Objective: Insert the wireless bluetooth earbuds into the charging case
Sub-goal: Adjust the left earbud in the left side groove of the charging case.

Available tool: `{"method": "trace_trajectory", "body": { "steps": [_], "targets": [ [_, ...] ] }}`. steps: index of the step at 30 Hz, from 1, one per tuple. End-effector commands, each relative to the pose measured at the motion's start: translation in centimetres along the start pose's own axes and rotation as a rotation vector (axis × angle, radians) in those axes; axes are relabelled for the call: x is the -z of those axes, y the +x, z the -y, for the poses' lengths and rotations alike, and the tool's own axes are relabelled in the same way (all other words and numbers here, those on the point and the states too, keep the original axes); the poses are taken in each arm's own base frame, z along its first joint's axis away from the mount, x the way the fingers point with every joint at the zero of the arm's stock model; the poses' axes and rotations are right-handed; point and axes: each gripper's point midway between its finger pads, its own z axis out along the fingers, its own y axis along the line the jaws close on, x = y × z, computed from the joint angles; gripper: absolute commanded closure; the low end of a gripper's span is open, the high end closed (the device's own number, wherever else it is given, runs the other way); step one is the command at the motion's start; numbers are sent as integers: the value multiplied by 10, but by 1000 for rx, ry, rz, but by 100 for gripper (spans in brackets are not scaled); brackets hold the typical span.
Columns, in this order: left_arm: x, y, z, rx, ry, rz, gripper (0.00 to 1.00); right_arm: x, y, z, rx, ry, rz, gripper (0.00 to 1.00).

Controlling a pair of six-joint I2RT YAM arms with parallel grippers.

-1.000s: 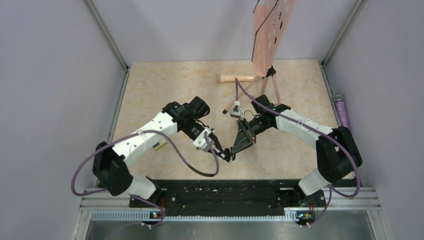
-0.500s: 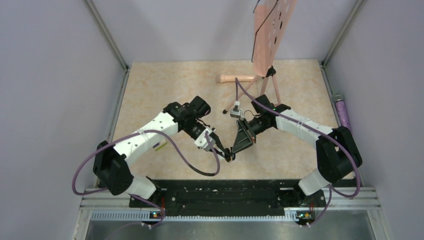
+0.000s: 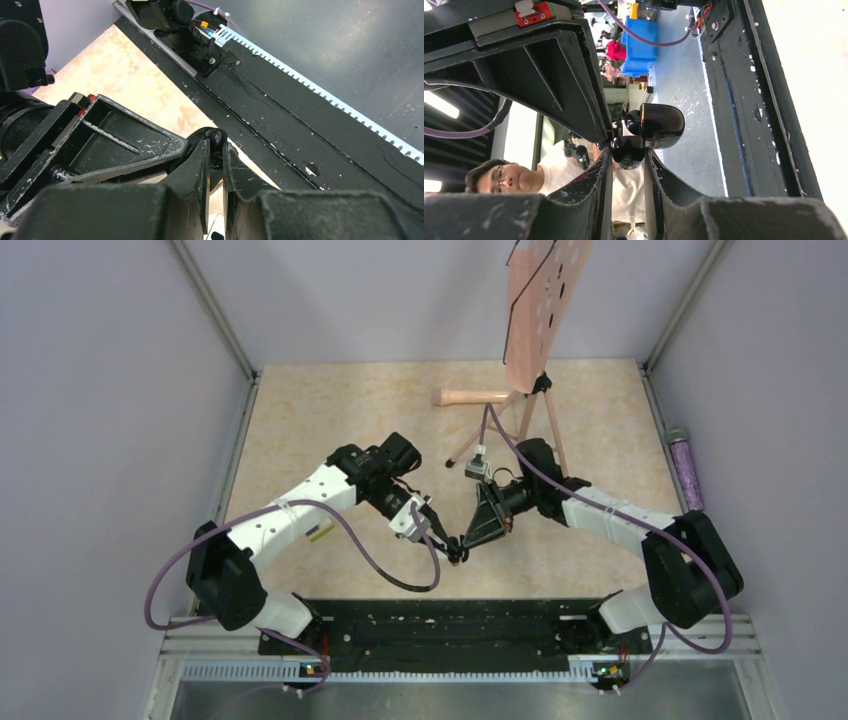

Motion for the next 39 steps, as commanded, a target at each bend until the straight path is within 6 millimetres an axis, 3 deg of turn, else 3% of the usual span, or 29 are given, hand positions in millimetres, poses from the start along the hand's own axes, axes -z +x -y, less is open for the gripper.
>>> {"method": "trace_trajectory", "body": {
  "steps": [1, 19, 39],
  "targets": [
    [-1, -12, 0, -34, -4, 53, 100, 2, -6, -25, 116, -57, 8, 100],
    [13, -25, -2, -60, -49, 104, 100, 13, -2, -19, 102, -55, 19, 100],
    [5, -24, 3, -31, -6, 175, 100, 15, -6, -23, 114, -53, 30, 100]
  ]
}}
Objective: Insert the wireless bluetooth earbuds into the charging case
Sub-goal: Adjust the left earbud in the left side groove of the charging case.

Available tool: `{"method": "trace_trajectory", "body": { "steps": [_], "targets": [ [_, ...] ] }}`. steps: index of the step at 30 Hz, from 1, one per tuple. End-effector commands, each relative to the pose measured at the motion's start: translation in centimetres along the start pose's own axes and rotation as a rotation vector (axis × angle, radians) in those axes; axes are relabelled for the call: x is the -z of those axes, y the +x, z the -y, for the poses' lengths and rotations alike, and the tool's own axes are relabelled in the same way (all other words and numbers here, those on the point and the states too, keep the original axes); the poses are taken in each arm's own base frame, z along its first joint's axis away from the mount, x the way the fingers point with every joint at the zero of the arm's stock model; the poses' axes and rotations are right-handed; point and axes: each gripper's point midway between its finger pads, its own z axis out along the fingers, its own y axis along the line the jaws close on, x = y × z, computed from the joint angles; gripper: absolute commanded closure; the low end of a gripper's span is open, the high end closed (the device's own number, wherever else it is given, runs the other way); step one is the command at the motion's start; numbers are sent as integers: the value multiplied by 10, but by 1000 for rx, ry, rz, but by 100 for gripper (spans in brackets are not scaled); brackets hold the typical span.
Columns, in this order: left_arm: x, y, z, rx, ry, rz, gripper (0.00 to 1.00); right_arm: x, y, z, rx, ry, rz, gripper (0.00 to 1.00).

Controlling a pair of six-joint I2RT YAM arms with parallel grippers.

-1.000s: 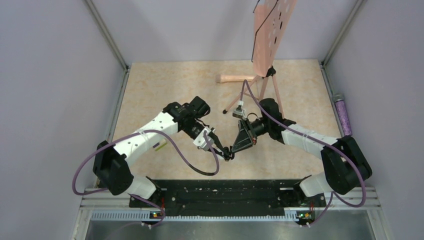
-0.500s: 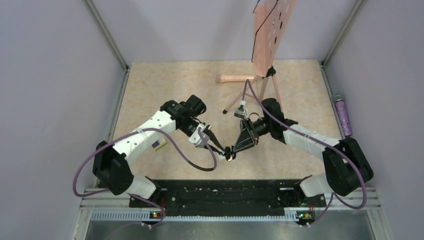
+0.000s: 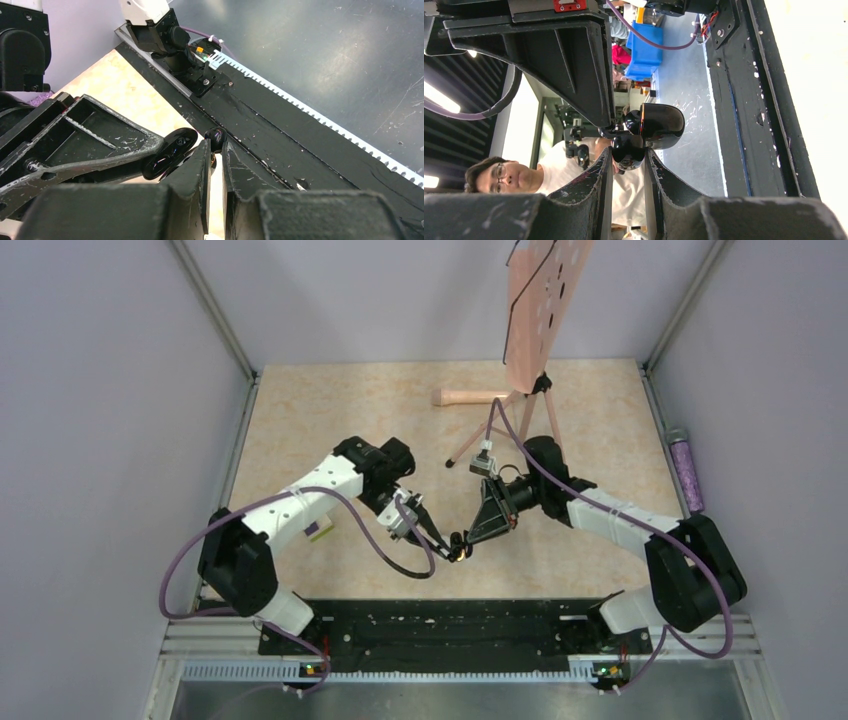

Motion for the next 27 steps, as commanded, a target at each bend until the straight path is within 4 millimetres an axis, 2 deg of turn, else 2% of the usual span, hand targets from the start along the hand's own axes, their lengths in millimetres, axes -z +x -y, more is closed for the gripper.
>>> {"method": "trace_trajectory", "body": {
  "steps": [1, 11, 27],
  "targets": [
    [-2, -18, -5, -54, -8, 56, 100, 4, -2, -17, 92, -23, -3, 100],
    [-3, -20, -11, -78, -11, 72, 100, 4, -4, -20, 102, -19, 5, 100],
    [-5, -5, -10, -33, 7, 56, 100, 4, -3, -21, 105, -16, 7, 100]
  ]
}}
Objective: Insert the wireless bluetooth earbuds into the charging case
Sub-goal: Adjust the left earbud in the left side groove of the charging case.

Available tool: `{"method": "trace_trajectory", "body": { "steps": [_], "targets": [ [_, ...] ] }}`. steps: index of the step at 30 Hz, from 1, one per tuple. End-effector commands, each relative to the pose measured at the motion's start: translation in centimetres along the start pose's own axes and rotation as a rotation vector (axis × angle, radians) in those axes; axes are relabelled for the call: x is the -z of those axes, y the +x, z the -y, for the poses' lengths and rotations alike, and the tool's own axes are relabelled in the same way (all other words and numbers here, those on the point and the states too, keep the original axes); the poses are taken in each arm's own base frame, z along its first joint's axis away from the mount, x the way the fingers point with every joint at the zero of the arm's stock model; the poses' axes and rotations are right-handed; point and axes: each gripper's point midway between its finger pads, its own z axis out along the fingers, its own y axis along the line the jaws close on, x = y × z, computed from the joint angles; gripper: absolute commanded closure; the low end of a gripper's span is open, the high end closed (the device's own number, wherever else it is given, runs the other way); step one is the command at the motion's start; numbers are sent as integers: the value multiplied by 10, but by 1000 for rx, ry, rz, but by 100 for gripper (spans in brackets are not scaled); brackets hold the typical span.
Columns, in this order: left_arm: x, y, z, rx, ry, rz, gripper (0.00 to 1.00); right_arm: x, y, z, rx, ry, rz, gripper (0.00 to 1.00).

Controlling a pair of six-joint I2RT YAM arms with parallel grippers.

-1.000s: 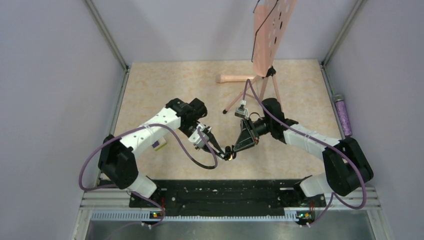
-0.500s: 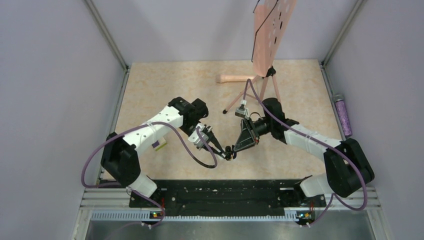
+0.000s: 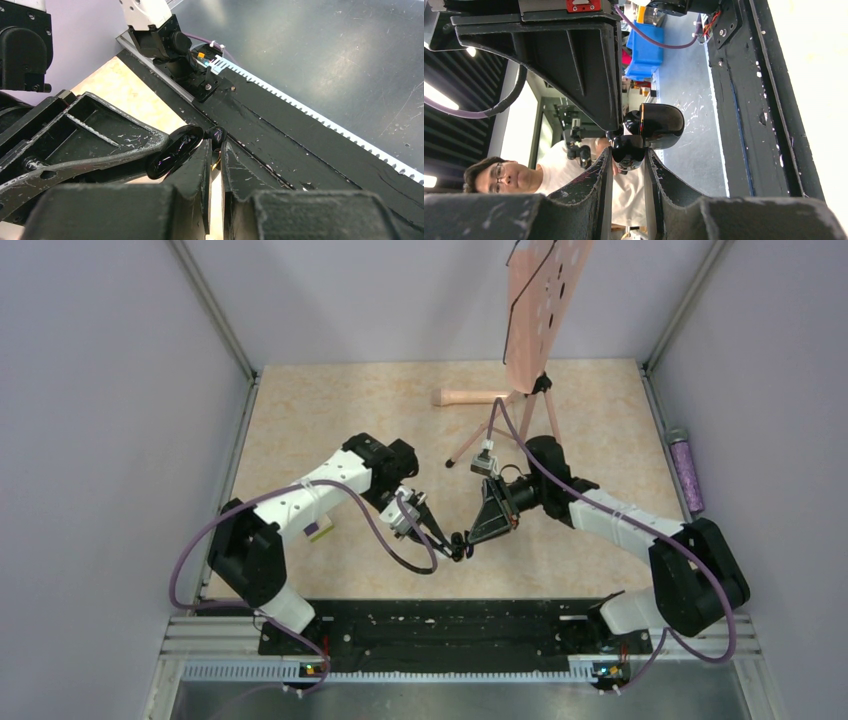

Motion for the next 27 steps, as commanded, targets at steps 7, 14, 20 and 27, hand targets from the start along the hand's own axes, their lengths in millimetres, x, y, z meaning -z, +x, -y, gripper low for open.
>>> {"method": "trace_trajectory", "body": {
  "steps": [7, 14, 20, 27],
  "targets": [
    [-1, -3, -6, -8, -1, 15, 100, 4, -5, -19, 102, -18, 6, 100],
    [-1, -2, -7, -14, -1, 13, 100, 4, -7, -23, 114, -17, 11, 100],
    [-1, -1, -8, -13, -2, 13, 100, 4, -9, -28, 121, -17, 15, 100],
    [-1, -1, -9, -10, -3, 13, 100, 4, -10, -29, 125, -16, 19, 100]
  ]
}}
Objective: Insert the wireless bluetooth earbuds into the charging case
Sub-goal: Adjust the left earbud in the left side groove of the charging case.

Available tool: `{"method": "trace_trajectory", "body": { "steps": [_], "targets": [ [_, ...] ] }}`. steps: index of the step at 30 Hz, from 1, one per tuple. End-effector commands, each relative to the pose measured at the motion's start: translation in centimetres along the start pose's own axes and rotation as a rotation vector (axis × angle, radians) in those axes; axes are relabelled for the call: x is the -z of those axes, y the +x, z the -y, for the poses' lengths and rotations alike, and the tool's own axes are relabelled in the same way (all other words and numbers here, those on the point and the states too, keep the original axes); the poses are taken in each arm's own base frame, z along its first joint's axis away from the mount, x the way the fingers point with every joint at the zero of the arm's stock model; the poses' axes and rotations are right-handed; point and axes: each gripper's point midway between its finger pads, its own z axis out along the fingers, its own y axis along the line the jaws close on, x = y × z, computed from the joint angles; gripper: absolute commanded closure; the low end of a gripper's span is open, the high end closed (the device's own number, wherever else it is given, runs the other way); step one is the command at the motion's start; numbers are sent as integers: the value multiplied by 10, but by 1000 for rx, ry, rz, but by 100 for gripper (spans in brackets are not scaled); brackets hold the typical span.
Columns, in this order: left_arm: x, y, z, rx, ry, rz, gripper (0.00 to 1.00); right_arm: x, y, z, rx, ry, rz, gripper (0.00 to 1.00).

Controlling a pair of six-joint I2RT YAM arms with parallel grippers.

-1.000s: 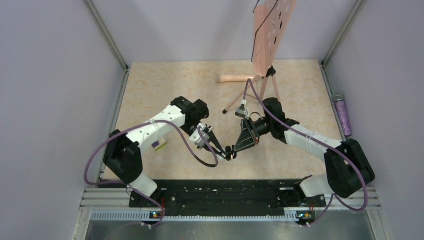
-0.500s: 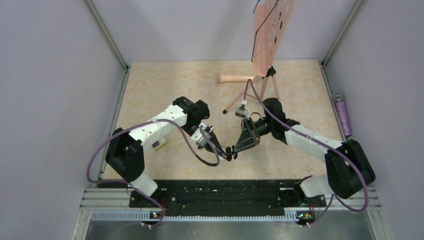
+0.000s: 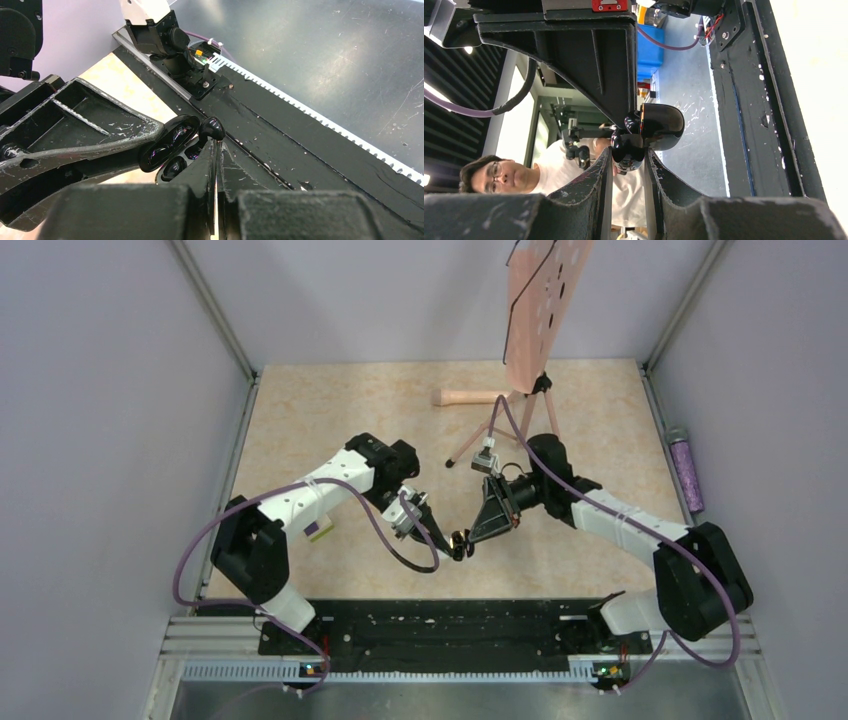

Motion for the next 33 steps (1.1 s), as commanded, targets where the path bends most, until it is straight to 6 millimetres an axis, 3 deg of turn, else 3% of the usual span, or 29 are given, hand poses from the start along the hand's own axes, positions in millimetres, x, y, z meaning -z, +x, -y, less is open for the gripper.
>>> {"method": "trace_trajectory", "body": {
  "steps": [1, 25, 33],
  "targets": [
    [-1, -6, -9, -31, -8, 14, 100, 3, -10, -22, 105, -13, 18, 100],
    [22, 18, -25, 24, -85, -33, 100, 1, -7, 13, 1, -12, -18, 100],
    [35, 17, -31, 24, -131, -27, 100, -1, -19, 29, -37, 6, -17, 100]
  ]
}}
